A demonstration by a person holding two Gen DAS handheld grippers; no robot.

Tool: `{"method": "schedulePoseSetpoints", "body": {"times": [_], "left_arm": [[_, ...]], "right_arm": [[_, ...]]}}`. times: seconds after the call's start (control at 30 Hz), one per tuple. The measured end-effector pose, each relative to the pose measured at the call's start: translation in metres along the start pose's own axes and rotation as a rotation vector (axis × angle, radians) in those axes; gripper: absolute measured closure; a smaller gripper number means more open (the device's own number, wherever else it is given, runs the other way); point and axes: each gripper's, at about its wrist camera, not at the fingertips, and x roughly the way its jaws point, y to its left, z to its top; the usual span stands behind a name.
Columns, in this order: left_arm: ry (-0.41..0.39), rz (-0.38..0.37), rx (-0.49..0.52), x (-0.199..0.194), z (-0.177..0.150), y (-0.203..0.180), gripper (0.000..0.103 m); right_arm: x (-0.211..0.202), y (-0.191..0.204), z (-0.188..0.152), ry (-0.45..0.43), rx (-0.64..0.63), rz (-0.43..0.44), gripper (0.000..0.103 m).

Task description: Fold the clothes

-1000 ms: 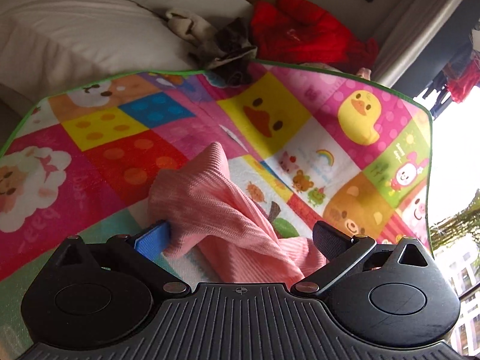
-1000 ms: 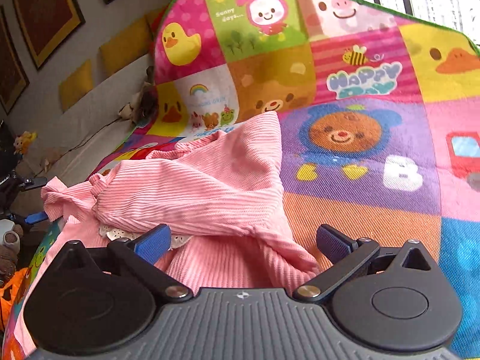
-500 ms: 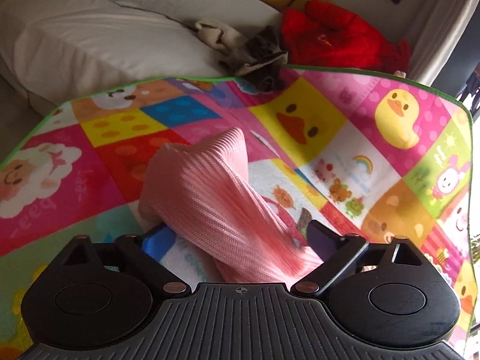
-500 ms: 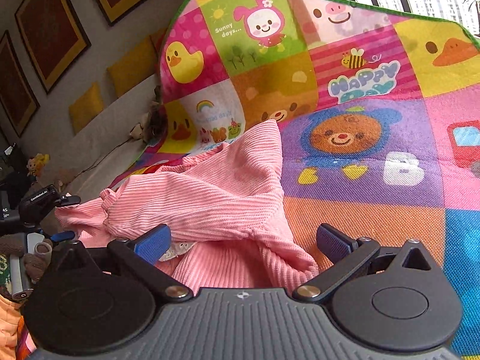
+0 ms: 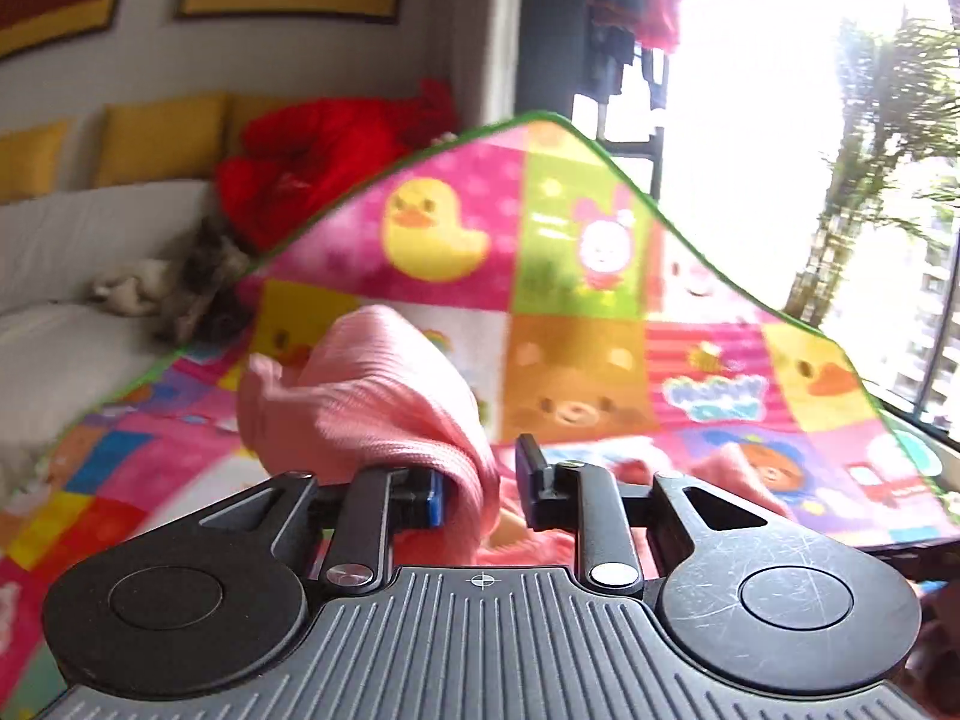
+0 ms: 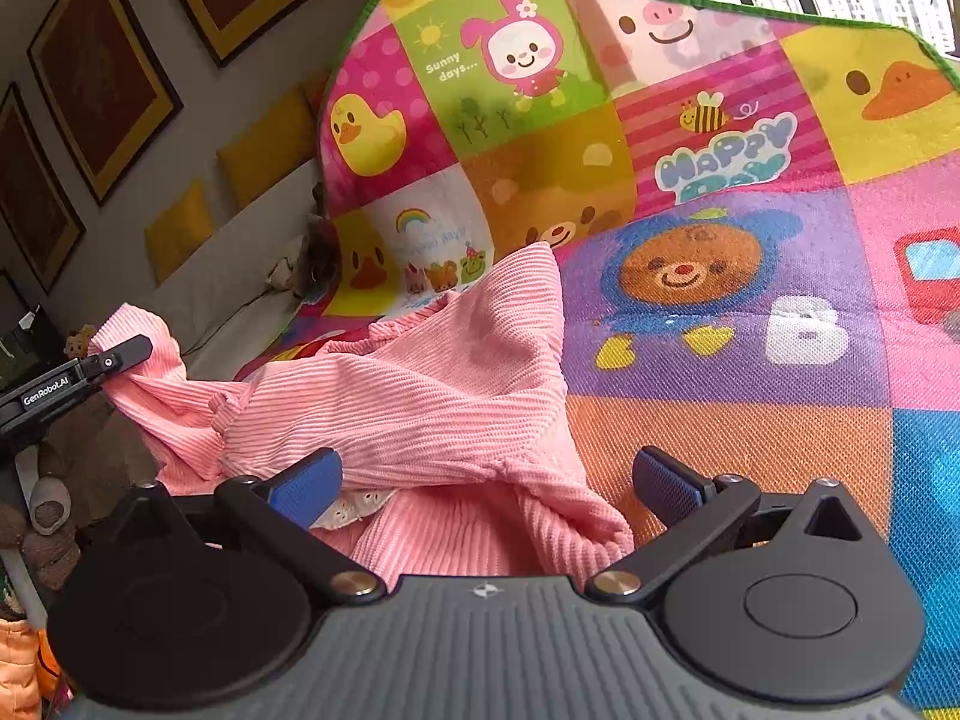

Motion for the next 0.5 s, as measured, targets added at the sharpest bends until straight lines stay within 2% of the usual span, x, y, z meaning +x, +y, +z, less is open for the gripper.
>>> {"method": "schedulePoseSetpoints", "body": {"times": [0.03,0.07,0.17,0.3,0.4,0.5], "left_arm": [[0.029,-0.053,0.004,0.003,-0.005,-0.009,0.045],[0.055,-0.098,0.027,0.004,-0.010,-0.019,0.034],[0.114,-0.182,0.138,0.001,-0.027,-0.048,0.018],[0.148,-0.265,0.223,-0.011,-0.037,-0.064,0.009],[0.169,-0.310,0.260,-0.021,-0.042,-0.068,0.009],[0.186,-0.290,0.281,-0.023,-0.047,-0.070,0.009]], "right_arm": [[0.000,0.000,0.000,-0.002,0.002,0.001,0.000],[0.000,-0.001,0.000,-0.004,0.004,0.002,0.000],[0.000,-0.001,-0.001,-0.007,0.010,0.004,0.000],[-0.001,-0.001,-0.001,-0.006,0.009,0.004,0.000],[0.000,0.000,-0.001,0.000,0.003,0.002,0.000],[0.001,0.003,0.000,0.020,-0.021,-0.005,0.000]]}}
